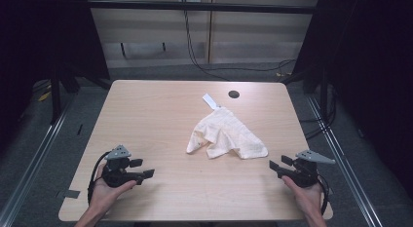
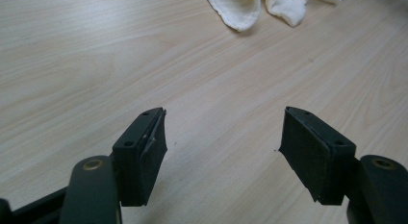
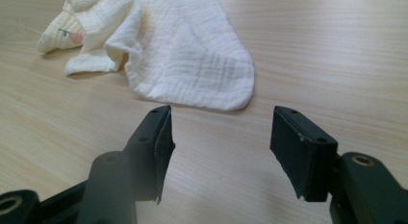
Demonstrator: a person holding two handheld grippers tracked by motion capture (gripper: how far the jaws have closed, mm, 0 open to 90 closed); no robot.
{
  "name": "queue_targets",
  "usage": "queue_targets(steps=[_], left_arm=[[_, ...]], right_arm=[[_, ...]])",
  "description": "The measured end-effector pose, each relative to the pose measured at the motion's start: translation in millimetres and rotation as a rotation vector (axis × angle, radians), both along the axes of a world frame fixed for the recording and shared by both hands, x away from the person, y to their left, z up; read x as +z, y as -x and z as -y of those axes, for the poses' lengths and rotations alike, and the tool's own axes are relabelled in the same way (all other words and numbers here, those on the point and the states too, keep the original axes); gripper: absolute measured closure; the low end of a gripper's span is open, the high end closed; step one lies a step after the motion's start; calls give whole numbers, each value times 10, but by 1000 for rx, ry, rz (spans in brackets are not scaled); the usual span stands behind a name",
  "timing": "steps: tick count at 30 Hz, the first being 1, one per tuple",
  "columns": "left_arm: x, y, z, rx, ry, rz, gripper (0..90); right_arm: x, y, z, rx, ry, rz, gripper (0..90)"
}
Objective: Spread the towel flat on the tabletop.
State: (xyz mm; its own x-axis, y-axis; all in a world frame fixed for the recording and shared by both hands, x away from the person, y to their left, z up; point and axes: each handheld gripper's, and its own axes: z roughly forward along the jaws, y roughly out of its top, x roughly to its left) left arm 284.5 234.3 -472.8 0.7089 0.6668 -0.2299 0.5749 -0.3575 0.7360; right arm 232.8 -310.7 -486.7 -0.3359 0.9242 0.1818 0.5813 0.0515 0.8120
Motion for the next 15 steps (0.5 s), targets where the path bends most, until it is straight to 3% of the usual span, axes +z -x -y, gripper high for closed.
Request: queue_targets(steps=[4, 9, 10, 12, 15], left_arm=[[-14, -19, -4, 3, 7, -4, 322], [-11, -22, -22, 21, 9, -3, 320], [-12, -8, -28, 19, 3, 0, 320], [-8, 13, -34, 14, -7, 5, 321], [5, 32, -36, 17, -5, 16, 320]], right_arm=[[-22, 2, 2, 24, -23, -36, 420], [14, 10, -35, 36, -6, -12, 437], [19, 16, -90, 69, 1, -7, 482], [32, -9, -152, 125, -5, -21, 486], [91, -84, -241, 172, -16, -24, 523]])
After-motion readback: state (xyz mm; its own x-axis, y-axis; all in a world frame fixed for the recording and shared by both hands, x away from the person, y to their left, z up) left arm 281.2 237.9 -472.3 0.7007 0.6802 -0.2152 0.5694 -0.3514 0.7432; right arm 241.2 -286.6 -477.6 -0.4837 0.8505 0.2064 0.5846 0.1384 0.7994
